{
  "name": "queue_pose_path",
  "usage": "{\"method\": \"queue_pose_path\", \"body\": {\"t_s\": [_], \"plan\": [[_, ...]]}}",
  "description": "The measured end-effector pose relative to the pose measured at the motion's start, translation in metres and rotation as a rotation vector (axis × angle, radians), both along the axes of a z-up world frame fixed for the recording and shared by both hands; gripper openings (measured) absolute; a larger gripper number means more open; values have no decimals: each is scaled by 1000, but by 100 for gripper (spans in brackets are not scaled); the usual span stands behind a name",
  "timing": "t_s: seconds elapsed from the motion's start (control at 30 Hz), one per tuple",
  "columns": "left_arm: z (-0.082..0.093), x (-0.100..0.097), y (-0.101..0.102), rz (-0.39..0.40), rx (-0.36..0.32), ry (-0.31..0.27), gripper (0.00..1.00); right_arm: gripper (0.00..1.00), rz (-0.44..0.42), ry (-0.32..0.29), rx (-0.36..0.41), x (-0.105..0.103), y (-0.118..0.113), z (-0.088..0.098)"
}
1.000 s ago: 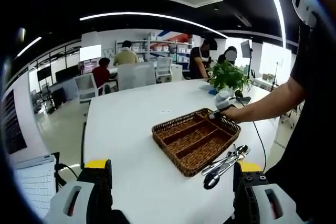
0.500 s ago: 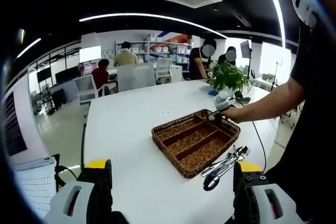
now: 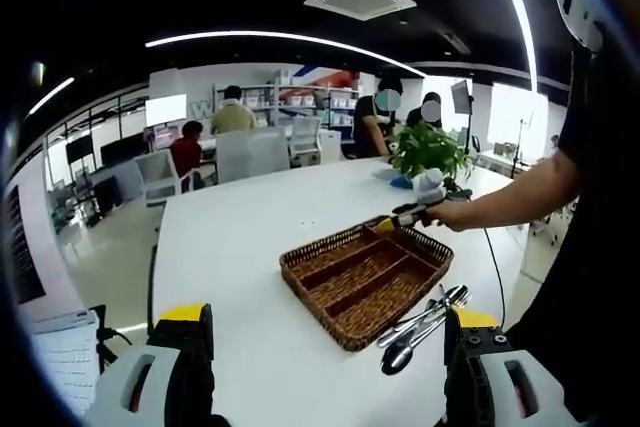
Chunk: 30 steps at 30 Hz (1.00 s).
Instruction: Arrange the knives, forks, and spoons in their matching storage slots by inserting each utensil handle-first until every utensil is classified and aligned in the correct compartment
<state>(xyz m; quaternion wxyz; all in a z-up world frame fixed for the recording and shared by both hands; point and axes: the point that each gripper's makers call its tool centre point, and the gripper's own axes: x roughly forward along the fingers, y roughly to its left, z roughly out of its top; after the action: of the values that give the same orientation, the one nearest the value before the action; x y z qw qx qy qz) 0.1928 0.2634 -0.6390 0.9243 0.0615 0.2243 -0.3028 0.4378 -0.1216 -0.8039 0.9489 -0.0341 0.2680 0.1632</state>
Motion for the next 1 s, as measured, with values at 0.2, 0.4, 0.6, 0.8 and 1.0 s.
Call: {"method": "queue_pose_path", "body": {"t_s": [0.2,0.4,0.6,0.8,1.0], "plan": [[4,4,-6,-7,-4,-14,100,100,45,-37,-11,-6,5,20],[7,8,-13,-18,-11,-28,100,99,52,-61,-3,-14,-3,40],[4,11,-20,-34,-1,-31,100,99,2,-98,44,-31,-12,73],[6,19,-30,-47,-16,-40,100,99,-14,-128,91,-61,-15,99],[9,24,-47,-63,-45,-43,100,99,25,-152,93,-84,-17,116]]}}
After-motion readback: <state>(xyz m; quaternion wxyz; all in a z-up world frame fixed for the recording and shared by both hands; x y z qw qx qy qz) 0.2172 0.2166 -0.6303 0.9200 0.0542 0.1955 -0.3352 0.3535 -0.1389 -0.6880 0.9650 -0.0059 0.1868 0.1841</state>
